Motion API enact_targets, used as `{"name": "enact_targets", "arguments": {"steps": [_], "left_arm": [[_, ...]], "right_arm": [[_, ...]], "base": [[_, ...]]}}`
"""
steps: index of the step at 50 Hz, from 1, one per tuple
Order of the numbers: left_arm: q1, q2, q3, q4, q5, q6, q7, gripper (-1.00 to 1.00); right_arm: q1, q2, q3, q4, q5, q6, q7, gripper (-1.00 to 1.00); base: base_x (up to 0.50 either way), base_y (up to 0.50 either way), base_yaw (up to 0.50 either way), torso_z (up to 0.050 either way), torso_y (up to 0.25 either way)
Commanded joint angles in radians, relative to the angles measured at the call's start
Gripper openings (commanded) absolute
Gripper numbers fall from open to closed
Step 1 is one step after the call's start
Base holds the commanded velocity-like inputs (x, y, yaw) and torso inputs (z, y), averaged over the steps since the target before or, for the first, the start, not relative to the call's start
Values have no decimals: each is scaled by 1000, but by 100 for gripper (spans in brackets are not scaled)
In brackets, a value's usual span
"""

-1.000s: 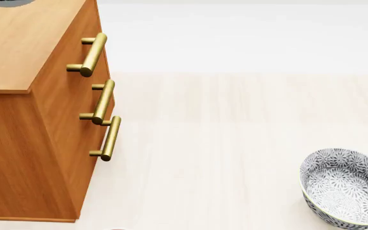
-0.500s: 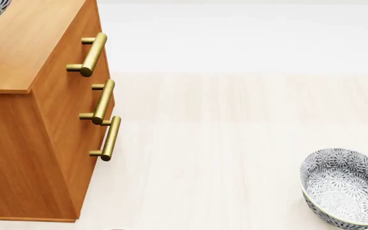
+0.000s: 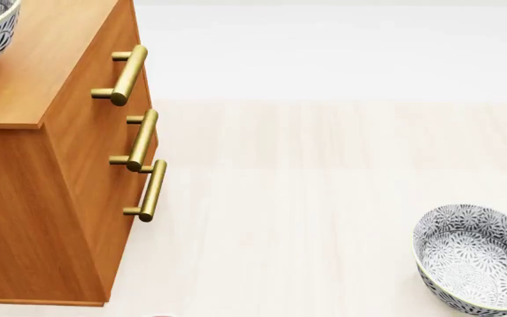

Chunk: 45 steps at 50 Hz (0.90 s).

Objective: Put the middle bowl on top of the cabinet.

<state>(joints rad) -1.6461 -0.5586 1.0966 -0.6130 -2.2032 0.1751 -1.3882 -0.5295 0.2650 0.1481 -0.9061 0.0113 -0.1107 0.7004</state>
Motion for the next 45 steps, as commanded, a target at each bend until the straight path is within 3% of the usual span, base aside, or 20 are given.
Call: {"name": "enact_targets", "arguments": {"steps": [1,7,8,21,35,45], "left_arm": [[15,4,17,-28,14,-2,-39,-100],[15,8,19,-45,16,8,-48,-100],[15,7,24,-44,18,8,-61,100],[-23,-15,48,6,85,33,-58,100],[-88,-122,71,293,234,81,-100,100],[-78,-184,154,445,460,120,-68,100]], "right_arm": [[-9,2,1,-3,-2,-7,6,100],[-15,3,4,-4,1,-14,8,100],[-15,3,3,-6,-1,-11,9,100],[0,11,-6,2,1,-4,9,100],[-4,14,-3,1,3,-9,14,100],[-2,18,-6,-1,3,-4,15,100]], "base": [[0,0,0,0,0],[0,0,0,0,0],[0,0,0,0,0],[0,0,0,0,0],[0,0,0,0,0],[0,0,0,0,0]]}}
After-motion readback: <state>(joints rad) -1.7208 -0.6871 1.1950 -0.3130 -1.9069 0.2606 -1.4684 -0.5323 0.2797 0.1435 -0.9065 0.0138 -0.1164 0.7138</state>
